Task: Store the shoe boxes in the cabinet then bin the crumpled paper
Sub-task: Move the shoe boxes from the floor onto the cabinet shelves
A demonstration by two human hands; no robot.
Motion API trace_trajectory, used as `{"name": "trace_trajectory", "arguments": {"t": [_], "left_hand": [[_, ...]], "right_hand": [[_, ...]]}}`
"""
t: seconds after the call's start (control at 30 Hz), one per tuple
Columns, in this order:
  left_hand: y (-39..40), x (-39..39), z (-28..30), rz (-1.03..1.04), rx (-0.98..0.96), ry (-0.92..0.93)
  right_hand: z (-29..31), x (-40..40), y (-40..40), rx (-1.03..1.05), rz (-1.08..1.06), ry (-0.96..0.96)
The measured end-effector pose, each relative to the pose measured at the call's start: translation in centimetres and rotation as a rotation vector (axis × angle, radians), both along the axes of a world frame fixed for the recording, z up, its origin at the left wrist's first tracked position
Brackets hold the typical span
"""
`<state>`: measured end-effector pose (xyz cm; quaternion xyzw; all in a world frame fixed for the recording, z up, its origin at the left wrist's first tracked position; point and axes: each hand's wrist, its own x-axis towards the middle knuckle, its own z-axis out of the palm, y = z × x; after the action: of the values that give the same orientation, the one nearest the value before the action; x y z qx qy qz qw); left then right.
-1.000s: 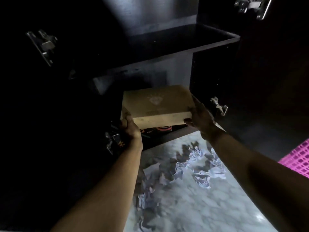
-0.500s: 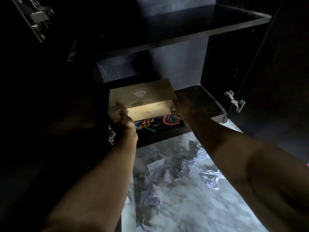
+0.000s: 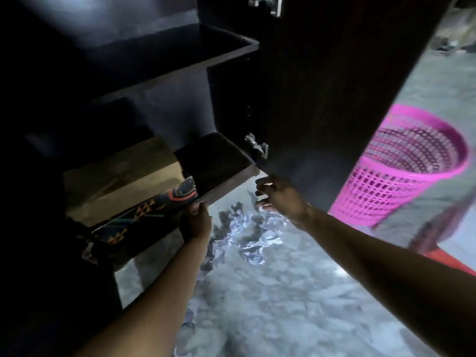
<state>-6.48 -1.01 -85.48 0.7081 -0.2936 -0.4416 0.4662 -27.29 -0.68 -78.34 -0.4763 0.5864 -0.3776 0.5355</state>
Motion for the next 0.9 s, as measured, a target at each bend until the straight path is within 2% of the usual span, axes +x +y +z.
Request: {"name": "trace_trajectory", "arguments": {"t": [0.1,0.27,0.37,0.47,0.63,0.77,0.83,0.9], "left_hand": [[1.7,-5.5,-0.5,-0.257,0.034,-0.094],[7.4,-17.6,0.9,-0.63,0.027,-0.032],[10.7,-23.6,-0.7,-0.81,0.045,-0.072],[14.4,-29.1,-2.4,-0.955,0.083,-0.072],[20.8,-36.9,-5.4,-1.202,0.176,-0.052],[25.1,-41.4,-8.7,-1.367,0.247,-0.068],[26.9,-42.6,-9.8,-1.427,0.254,-0.096],[28.3,-43.2,-10.7,-1.472,0.282,-0.09]], "right_hand": [[-1.5,-6.7,5.6,0.013,-0.098,0.08],[-4.5,-17.2,16.1,0.078,-0.369,0.179],[-6.0,-22.3,22.6,0.104,-0.492,0.248],[-7.2,-27.3,29.5,0.102,-0.617,0.396],[-9.0,-33.4,40.6,0.164,-1.022,0.455],[-11.1,-36.9,49.0,0.295,-1.382,0.545],[-12.9,-38.4,52.6,0.456,-1.461,0.62],[-14.4,-39.1,55.1,0.623,-1.507,0.573]]}}
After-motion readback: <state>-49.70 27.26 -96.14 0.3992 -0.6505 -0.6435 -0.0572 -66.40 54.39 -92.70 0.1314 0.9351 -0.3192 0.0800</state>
